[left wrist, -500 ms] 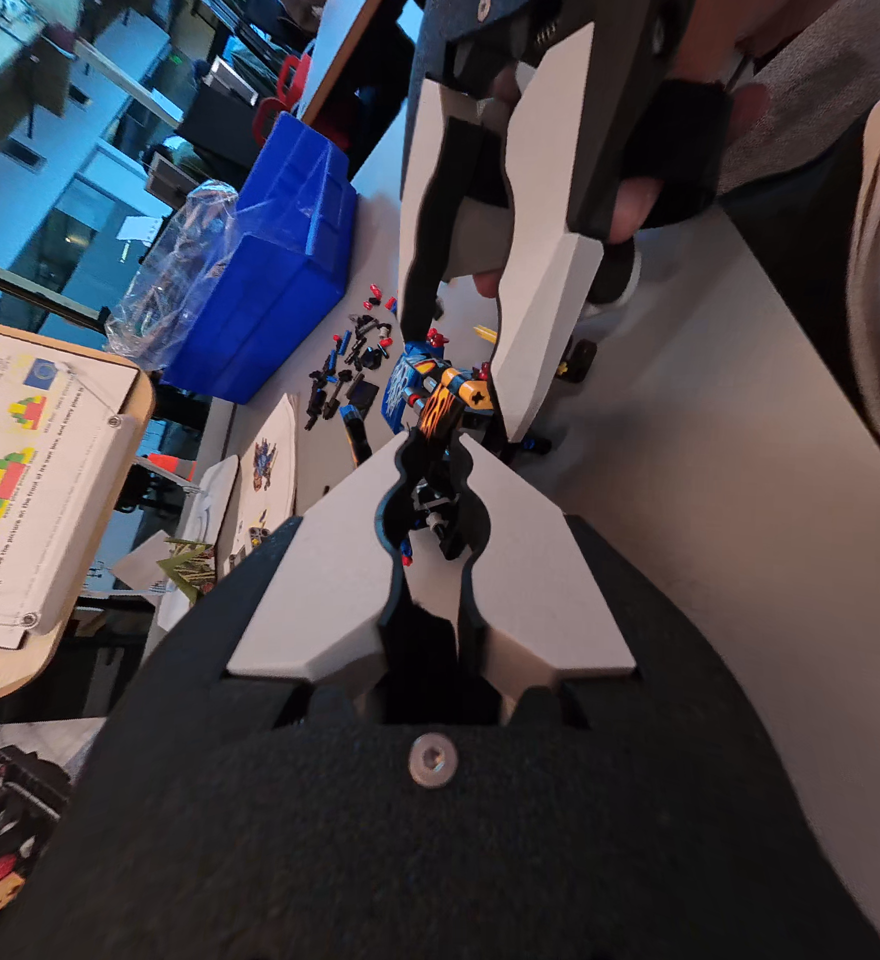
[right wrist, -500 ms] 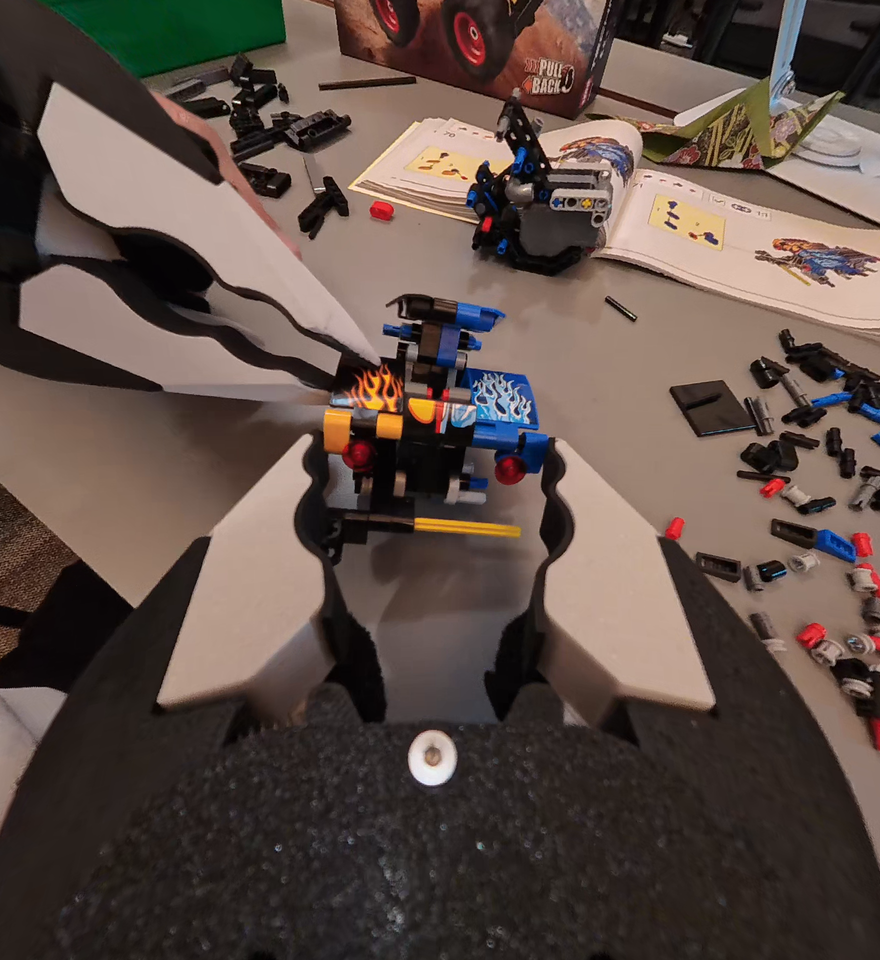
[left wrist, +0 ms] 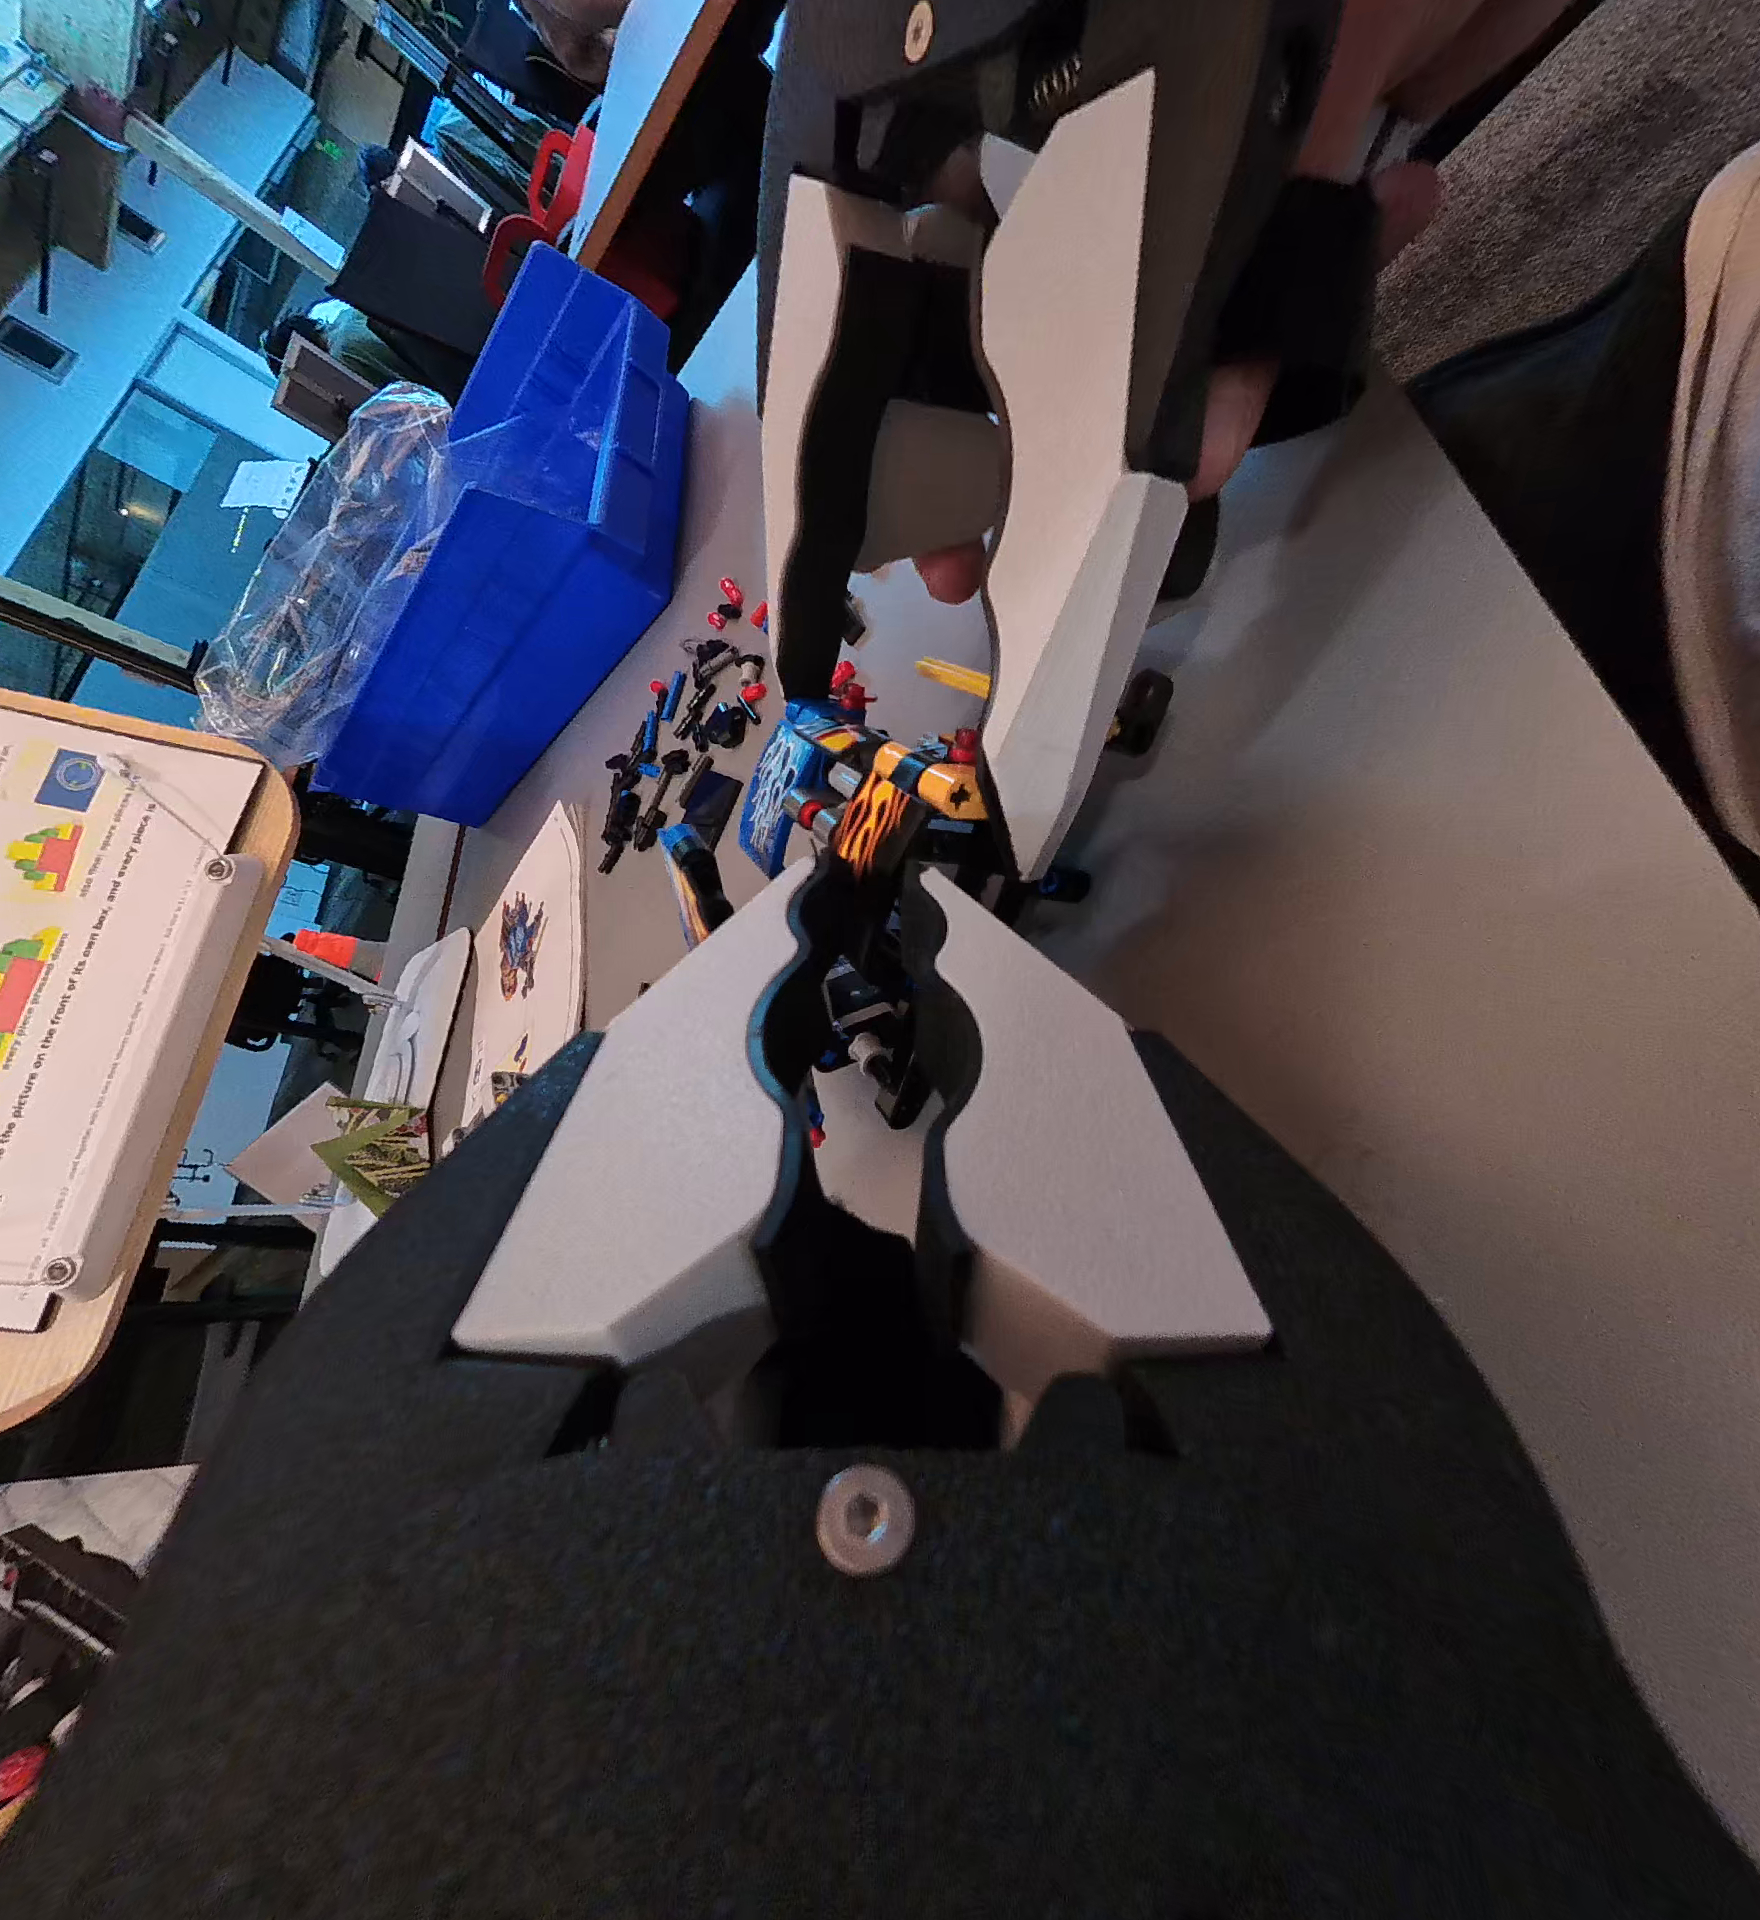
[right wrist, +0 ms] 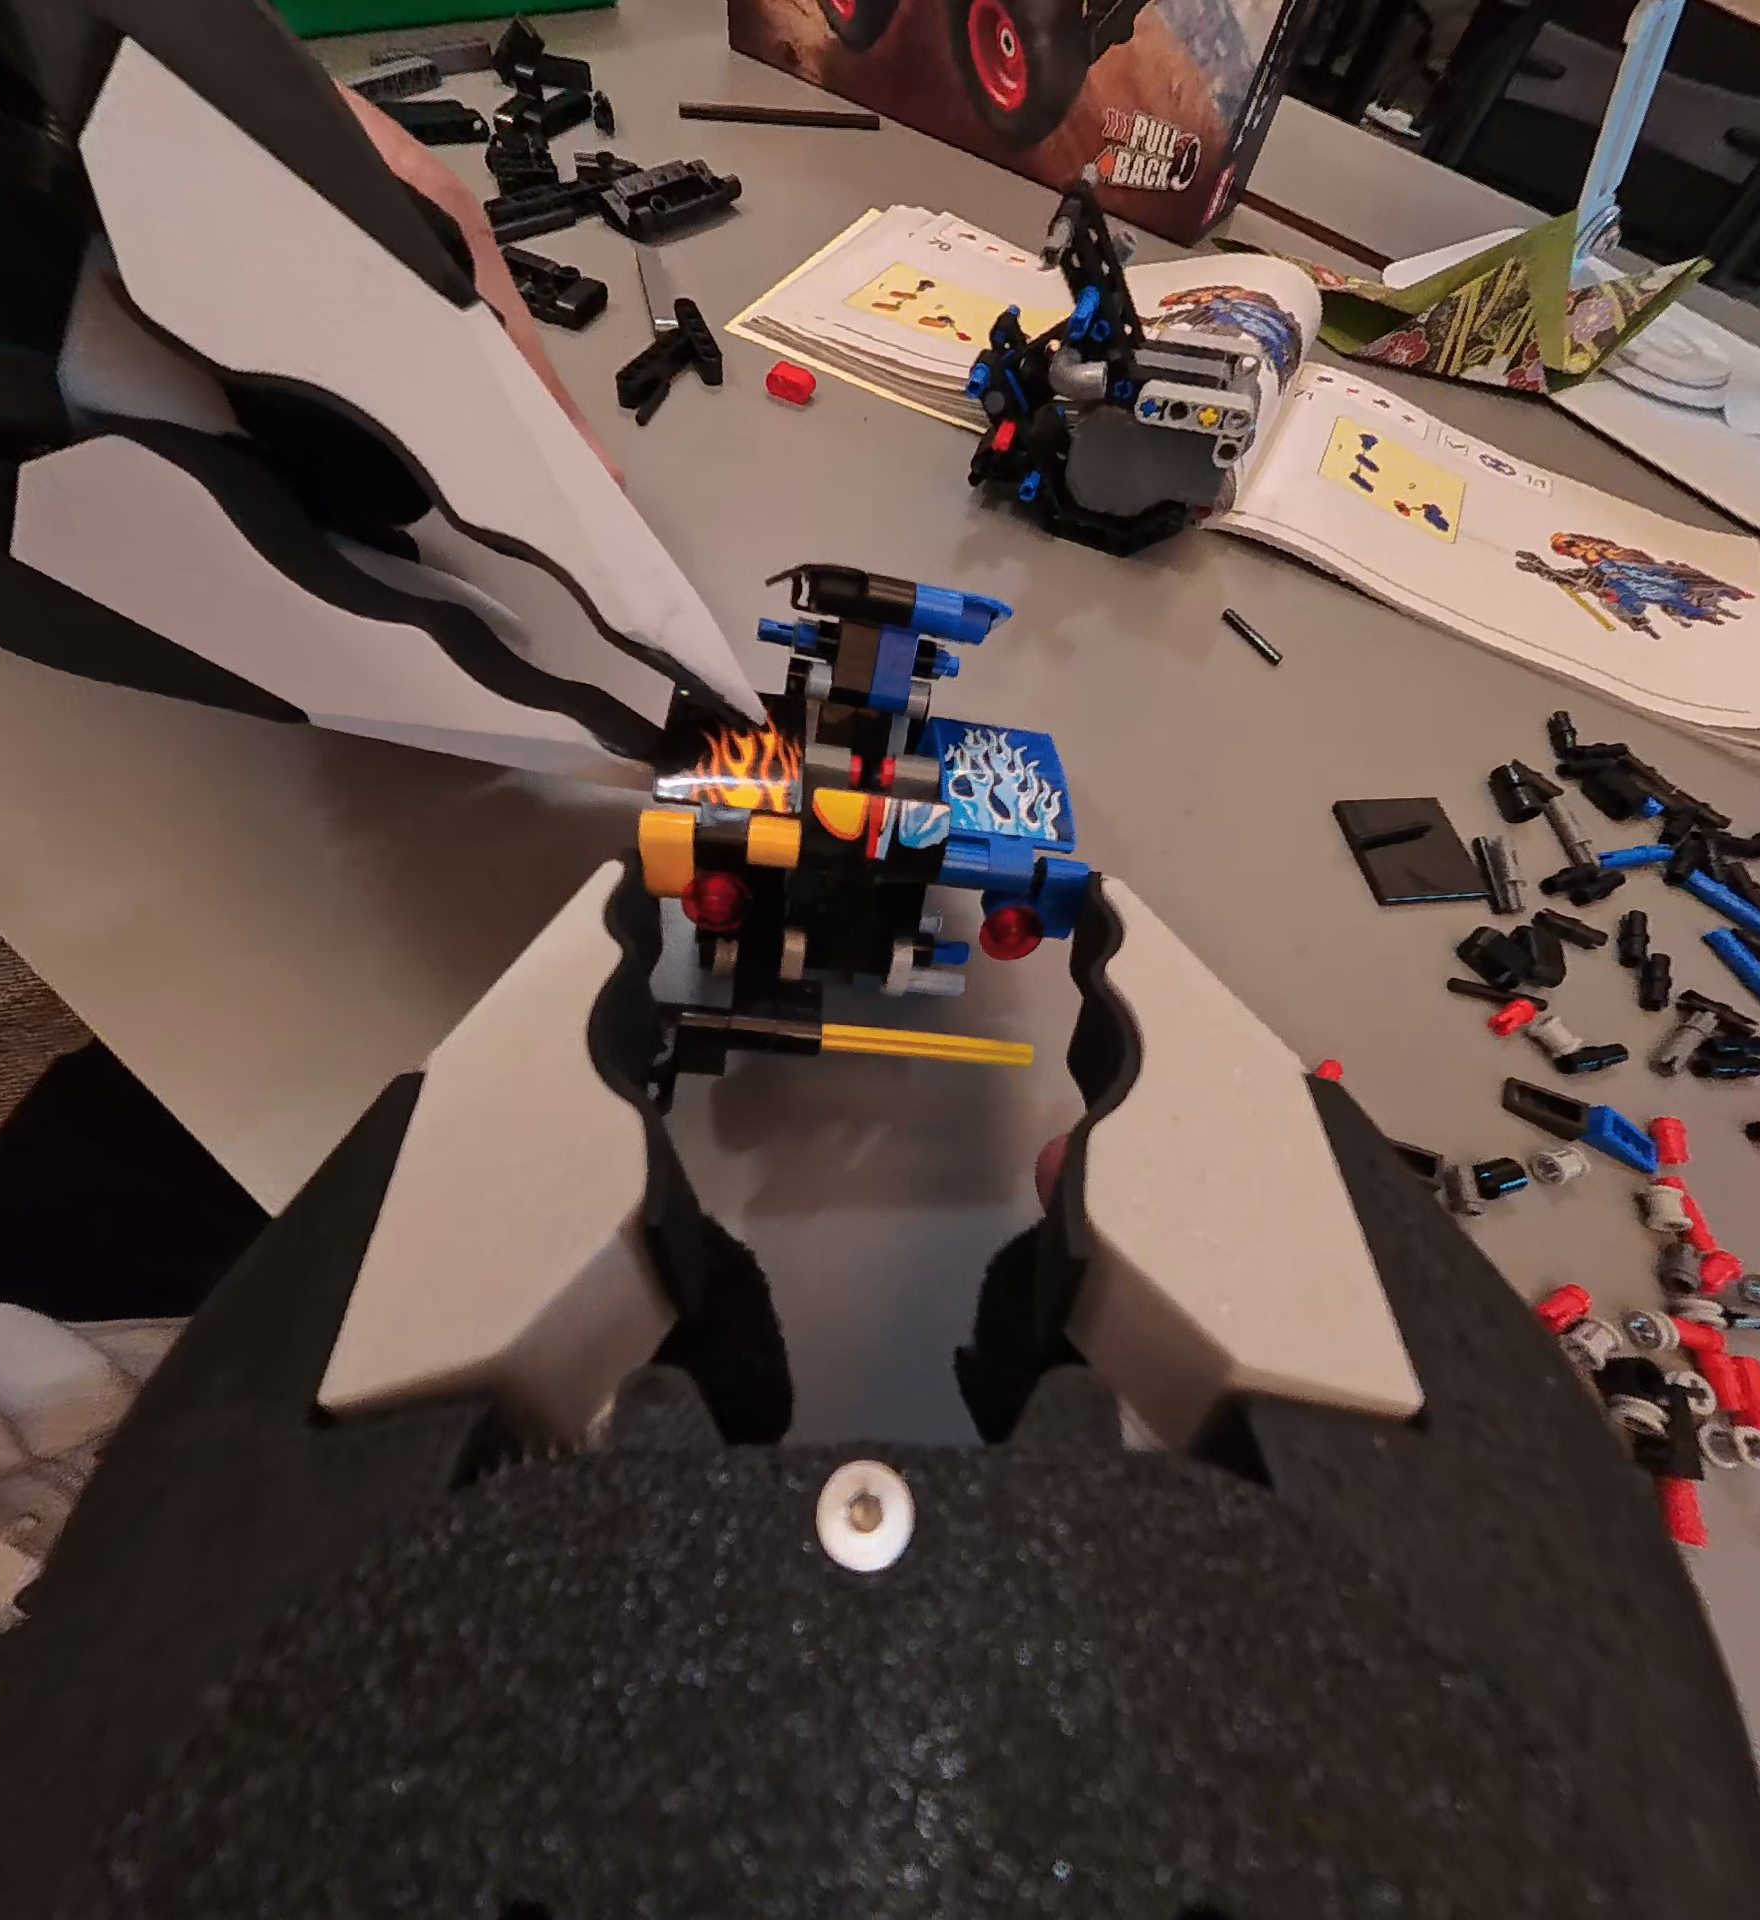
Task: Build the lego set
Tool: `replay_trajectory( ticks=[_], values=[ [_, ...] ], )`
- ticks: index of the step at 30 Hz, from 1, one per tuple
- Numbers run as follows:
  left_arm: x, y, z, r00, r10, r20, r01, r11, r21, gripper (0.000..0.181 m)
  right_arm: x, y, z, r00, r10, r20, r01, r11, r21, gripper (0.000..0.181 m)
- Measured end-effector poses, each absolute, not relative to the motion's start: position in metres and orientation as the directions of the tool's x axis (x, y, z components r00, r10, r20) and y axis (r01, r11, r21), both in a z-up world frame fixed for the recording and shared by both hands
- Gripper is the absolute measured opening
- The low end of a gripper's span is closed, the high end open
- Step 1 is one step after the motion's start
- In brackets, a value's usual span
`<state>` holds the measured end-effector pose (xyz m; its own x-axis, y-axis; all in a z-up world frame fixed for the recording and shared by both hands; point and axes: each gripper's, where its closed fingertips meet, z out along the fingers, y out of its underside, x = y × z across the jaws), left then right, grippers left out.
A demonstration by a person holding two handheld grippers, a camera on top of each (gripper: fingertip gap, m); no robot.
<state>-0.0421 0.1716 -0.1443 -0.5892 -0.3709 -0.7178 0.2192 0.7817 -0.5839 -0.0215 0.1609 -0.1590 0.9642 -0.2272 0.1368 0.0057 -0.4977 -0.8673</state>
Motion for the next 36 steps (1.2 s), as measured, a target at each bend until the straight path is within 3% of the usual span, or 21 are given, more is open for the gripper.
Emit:
replay_trajectory(
  ticks=[6,11,15,21,36],
  values=[
    [-0.042,0.172,-0.143,-0.539,-0.335,-0.773,0.253,0.811,-0.528,0.007,-0.022,0.162,-0.157,0.969,-0.201,0.142,0.022,-0.502,-0.864,0.081],
    [-0.046,0.17,-0.143,-0.519,-0.311,-0.796,0.286,0.815,-0.504,0.006,-0.028,0.159,-0.165,0.995,-0.104,-0.006,-0.063,-0.557,-0.828,0.096],
    [-0.047,0.169,-0.143,-0.526,-0.317,-0.789,0.28,0.811,-0.513,0.007,-0.029,0.162,-0.164,0.995,-0.095,0.006,-0.049,-0.568,-0.822,0.085],
    [-0.047,0.167,-0.143,-0.532,-0.321,-0.783,0.284,0.804,-0.523,0.007,-0.03,0.163,-0.16,0.994,-0.095,0.049,-0.014,-0.572,-0.82,0.091],
    [-0.045,0.166,-0.144,-0.533,-0.306,-0.789,0.271,0.821,-0.502,0.006,-0.026,0.163,-0.161,0.993,-0.109,0.05,-0.025,-0.596,-0.803,0.085]
  ],
)
